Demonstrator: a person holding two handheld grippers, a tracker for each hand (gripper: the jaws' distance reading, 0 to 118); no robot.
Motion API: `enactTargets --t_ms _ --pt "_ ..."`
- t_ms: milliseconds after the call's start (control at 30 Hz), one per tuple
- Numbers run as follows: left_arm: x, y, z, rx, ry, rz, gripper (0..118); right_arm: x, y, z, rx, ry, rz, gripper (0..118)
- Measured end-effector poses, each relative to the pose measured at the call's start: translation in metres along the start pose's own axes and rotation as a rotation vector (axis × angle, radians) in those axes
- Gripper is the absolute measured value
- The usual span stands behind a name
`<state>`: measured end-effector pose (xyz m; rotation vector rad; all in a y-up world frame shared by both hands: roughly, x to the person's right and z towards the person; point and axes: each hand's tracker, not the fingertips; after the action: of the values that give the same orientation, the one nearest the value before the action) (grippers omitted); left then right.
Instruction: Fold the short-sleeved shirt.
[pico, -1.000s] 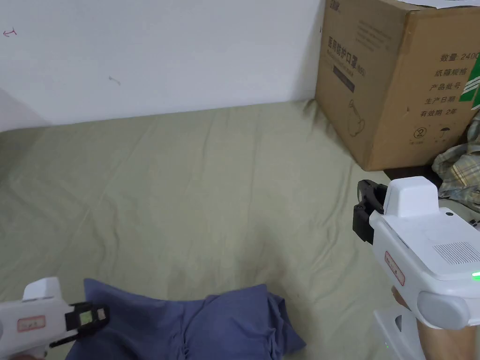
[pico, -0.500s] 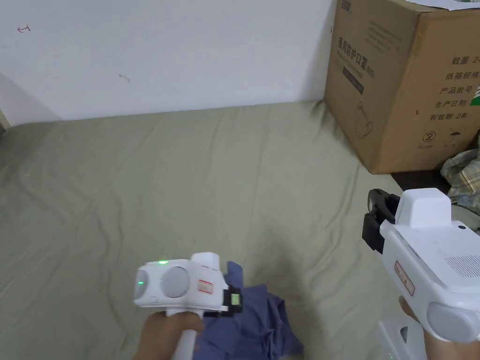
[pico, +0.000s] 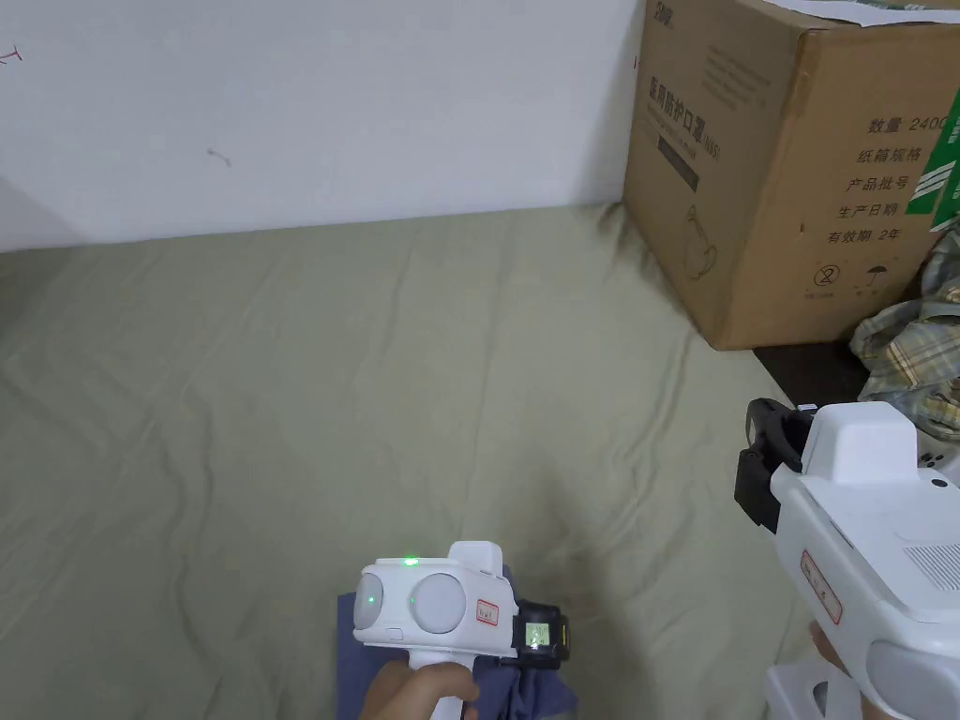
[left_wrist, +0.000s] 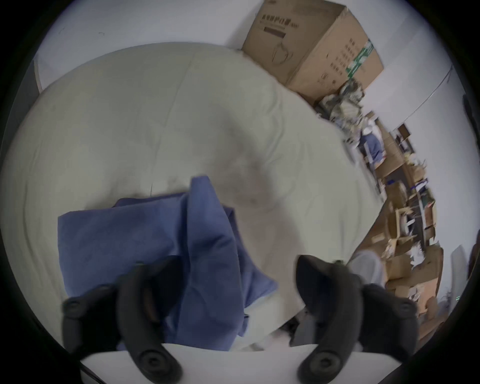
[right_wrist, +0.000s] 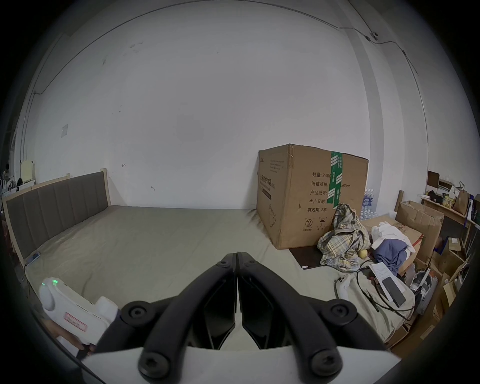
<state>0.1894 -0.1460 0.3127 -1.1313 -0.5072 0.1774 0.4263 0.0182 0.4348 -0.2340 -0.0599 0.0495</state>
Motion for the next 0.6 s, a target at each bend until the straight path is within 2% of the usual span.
enactTargets --t_ms 100,300,333,400,433,467,533,567,600 --pt "-0.002 0.001 0.031 0.138 -0.004 -0.018 102 0.001 0.005 0.003 0.009 -0.001 0.0 0" --pt "-0.021 -0.007 0.082 0.335 0.124 -0.106 102 -0.002 0.013 0.003 0.036 0.013 0.011 0" --pt "-0.026 -0.011 0.085 0.368 0.16 -0.112 98 -0.007 0.015 0.004 0.061 0.095 -0.004 0" --pt "-0.036 -0.018 0.088 0.419 0.205 -0.105 82 -0.005 0.012 0.0 0.067 0.102 -0.003 0" --pt "-0.043 -0.021 0.088 0.439 0.196 -0.091 64 -0.006 0.012 -0.002 0.069 0.105 -0.003 0" --pt "-0.048 -0.024 0.087 0.446 0.183 -0.084 47 -0.007 0.012 -0.003 0.052 0.14 -0.041 0" --pt "-0.058 -0.031 0.082 0.45 0.17 -0.066 13 -0.017 0.017 0.006 0.052 0.144 -0.037 0" --pt "-0.062 -0.033 0.078 0.443 0.17 -0.061 2 -0.018 0.017 0.006 0.051 0.147 -0.036 0" --pt "-0.066 -0.036 0.074 0.431 0.164 -0.051 0 -0.017 0.016 0.005 0.053 0.097 -0.001 0"
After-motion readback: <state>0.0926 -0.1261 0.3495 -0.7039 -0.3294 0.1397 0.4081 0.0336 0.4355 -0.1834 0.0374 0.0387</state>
